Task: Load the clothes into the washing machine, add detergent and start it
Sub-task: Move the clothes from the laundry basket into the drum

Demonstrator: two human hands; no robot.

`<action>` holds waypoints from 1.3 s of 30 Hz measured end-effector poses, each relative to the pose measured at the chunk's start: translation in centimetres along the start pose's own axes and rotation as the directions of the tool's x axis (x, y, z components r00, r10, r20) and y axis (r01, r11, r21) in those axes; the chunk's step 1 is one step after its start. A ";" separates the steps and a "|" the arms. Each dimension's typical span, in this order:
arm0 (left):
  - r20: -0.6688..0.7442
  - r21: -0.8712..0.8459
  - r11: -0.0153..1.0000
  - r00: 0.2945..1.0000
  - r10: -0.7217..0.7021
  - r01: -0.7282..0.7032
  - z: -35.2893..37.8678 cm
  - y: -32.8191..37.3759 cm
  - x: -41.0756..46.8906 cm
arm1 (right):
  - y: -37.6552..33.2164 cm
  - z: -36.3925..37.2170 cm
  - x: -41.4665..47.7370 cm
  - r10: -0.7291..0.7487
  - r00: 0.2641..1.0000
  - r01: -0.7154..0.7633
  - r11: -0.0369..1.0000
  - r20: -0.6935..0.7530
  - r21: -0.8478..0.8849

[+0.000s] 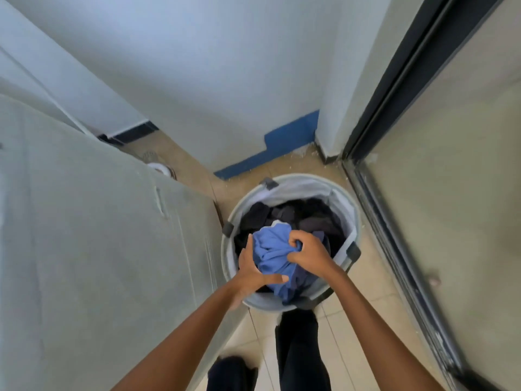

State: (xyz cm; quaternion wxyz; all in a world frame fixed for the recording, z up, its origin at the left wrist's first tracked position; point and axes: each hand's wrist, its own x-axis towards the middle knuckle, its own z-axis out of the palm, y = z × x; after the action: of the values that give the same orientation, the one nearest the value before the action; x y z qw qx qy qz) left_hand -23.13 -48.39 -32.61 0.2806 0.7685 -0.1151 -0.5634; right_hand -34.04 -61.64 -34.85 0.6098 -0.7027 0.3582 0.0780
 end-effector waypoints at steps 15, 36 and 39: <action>-0.104 -0.051 0.949 0.946 0.306 -0.312 -9.4 14.1 -15.5 | -19.0 -3.0 -14.5 0.099 0.912 0.183 0.770 -0.398 0.611; -0.693 -0.557 0.267 0.617 0.373 -0.787 -38.2 2.7 -52.3 | -40.5 10.3 -19.6 -0.288 0.941 0.325 0.915 -0.177 0.240; -0.948 -0.301 0.470 0.313 -0.055 -0.830 -37.8 -0.1 -53.3 | -42.6 14.4 -20.3 -0.325 0.940 0.339 0.922 -0.105 0.187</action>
State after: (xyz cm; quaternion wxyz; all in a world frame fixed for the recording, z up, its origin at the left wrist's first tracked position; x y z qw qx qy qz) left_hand -6.01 -10.61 17.91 0.7417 0.6635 0.0908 0.0377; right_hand -18.64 -40.18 6.85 0.6691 -0.6899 0.2617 -0.0886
